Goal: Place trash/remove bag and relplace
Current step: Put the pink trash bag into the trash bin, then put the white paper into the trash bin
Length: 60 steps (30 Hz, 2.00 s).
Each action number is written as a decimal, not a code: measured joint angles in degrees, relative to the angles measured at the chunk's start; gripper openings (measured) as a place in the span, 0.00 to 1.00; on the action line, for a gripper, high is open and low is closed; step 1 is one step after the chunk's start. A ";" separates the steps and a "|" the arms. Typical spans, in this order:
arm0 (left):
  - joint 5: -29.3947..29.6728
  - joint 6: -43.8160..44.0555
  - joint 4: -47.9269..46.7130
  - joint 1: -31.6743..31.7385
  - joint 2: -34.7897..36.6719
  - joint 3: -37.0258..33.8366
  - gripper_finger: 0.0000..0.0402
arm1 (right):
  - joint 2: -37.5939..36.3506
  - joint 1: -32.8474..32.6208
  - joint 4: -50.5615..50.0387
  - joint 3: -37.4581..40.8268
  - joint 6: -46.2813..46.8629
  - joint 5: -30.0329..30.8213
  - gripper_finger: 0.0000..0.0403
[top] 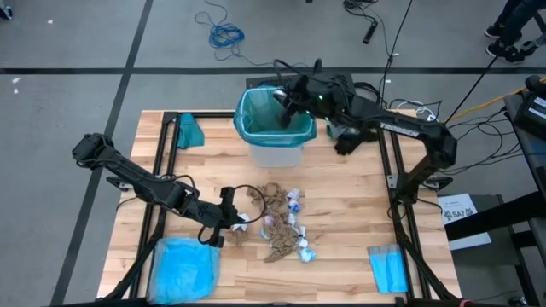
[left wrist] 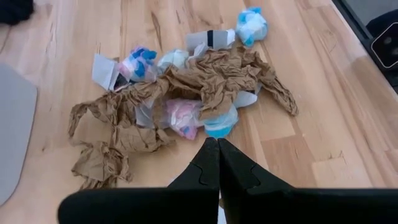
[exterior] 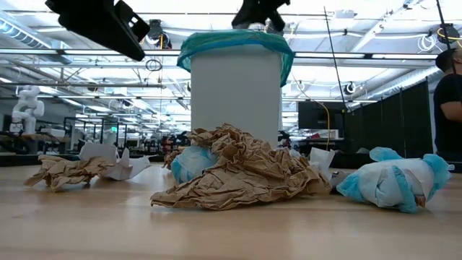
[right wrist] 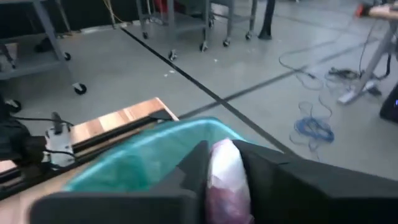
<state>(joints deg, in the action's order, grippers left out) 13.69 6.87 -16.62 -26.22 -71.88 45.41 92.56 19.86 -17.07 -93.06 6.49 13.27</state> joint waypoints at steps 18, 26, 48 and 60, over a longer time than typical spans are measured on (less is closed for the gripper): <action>-4.01 4.48 -0.93 -0.29 0.00 0.00 0.00 | -2.32 -4.10 -9.31 0.01 1.99 -14.31 0.61; -4.70 12.18 -3.23 -2.34 -3.45 -0.02 0.00 | -5.26 -24.60 -23.40 0.02 1.59 4.57 0.52; 1.94 18.07 -5.55 -1.51 -14.16 -0.04 0.47 | -8.47 -55.44 -17.70 29.15 37.63 34.33 0.46; -3.11 20.18 -4.67 -0.26 -20.85 -0.06 0.52 | -8.47 -62.06 -15.62 35.95 52.06 40.37 0.46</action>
<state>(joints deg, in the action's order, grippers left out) 10.58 27.05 -21.29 -26.48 -92.73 45.34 84.09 -42.20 -32.68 -57.11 58.54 53.64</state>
